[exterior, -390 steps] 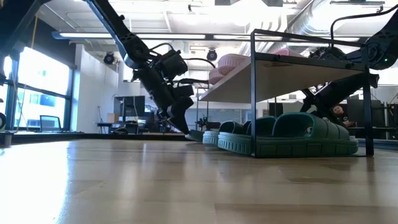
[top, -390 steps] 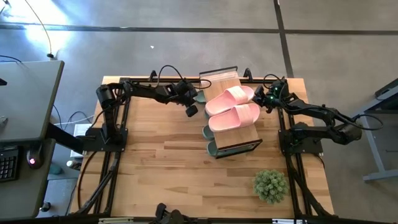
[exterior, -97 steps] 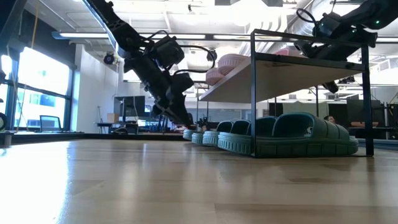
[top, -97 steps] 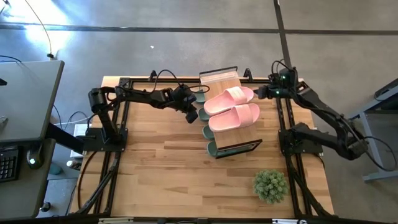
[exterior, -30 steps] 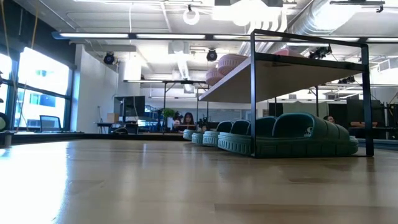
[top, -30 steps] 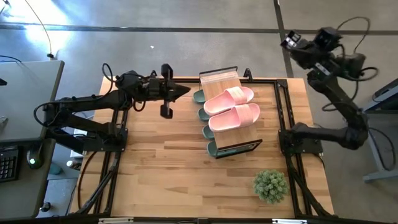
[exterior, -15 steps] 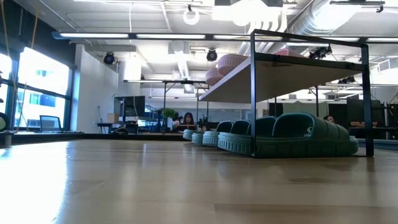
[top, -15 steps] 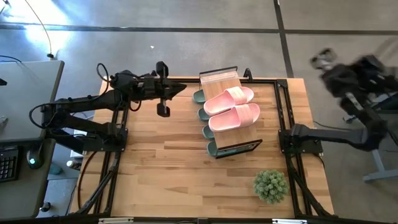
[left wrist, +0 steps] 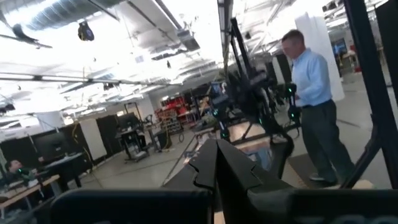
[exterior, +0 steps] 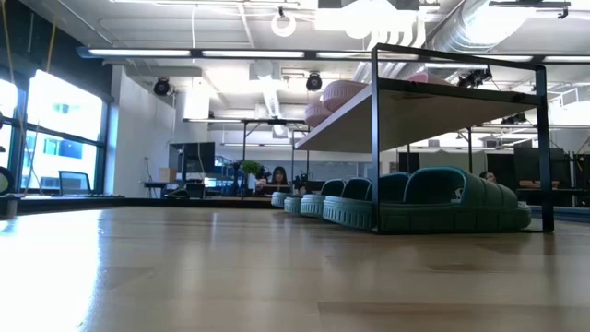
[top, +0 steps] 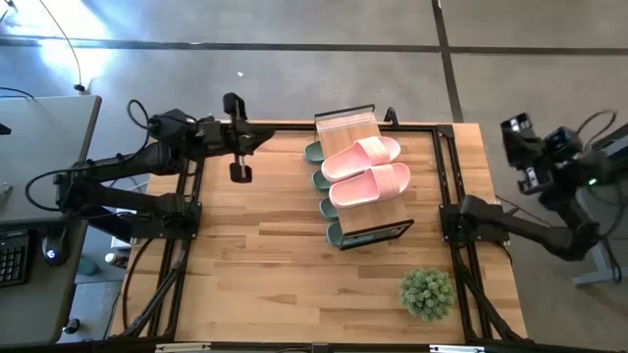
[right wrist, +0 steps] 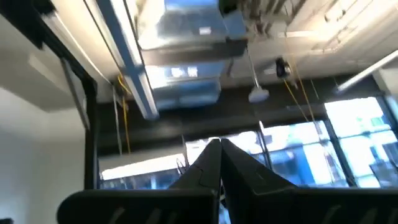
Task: Pick and place slides into the shelf
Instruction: Return to Home Position
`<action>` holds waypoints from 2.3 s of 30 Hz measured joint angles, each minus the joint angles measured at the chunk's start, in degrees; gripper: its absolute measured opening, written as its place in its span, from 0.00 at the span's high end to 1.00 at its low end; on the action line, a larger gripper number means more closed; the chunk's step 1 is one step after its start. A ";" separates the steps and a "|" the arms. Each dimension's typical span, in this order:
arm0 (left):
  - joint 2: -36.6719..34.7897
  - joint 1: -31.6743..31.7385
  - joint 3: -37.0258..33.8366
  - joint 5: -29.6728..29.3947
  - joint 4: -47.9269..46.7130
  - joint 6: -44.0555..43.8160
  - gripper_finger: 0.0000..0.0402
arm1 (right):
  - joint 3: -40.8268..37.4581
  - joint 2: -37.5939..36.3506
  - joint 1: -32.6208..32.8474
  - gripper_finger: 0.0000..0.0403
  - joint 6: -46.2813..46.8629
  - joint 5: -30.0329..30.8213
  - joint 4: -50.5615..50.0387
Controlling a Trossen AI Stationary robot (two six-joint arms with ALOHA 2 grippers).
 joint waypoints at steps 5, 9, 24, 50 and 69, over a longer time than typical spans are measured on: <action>-3.50 -0.86 -0.33 -0.87 -2.03 1.51 1.00 | -10.97 -9.31 -0.02 1.00 3.87 2.86 6.96; -7.82 -1.09 -4.33 -1.40 0.12 1.49 1.00 | -16.14 -12.60 -0.02 1.00 6.45 3.92 8.67; -28.61 -1.07 -22.22 -8.35 2.25 -4.36 1.00 | -27.62 -12.58 -0.09 1.00 11.68 3.17 13.49; -50.65 -1.05 -40.83 -13.95 -2.39 -7.43 1.00 | -47.67 -12.58 1.80 1.00 19.61 7.80 34.94; -56.00 -1.05 -46.23 -13.46 -4.82 -7.45 1.00 | -48.84 -12.55 2.86 1.00 19.38 6.41 32.11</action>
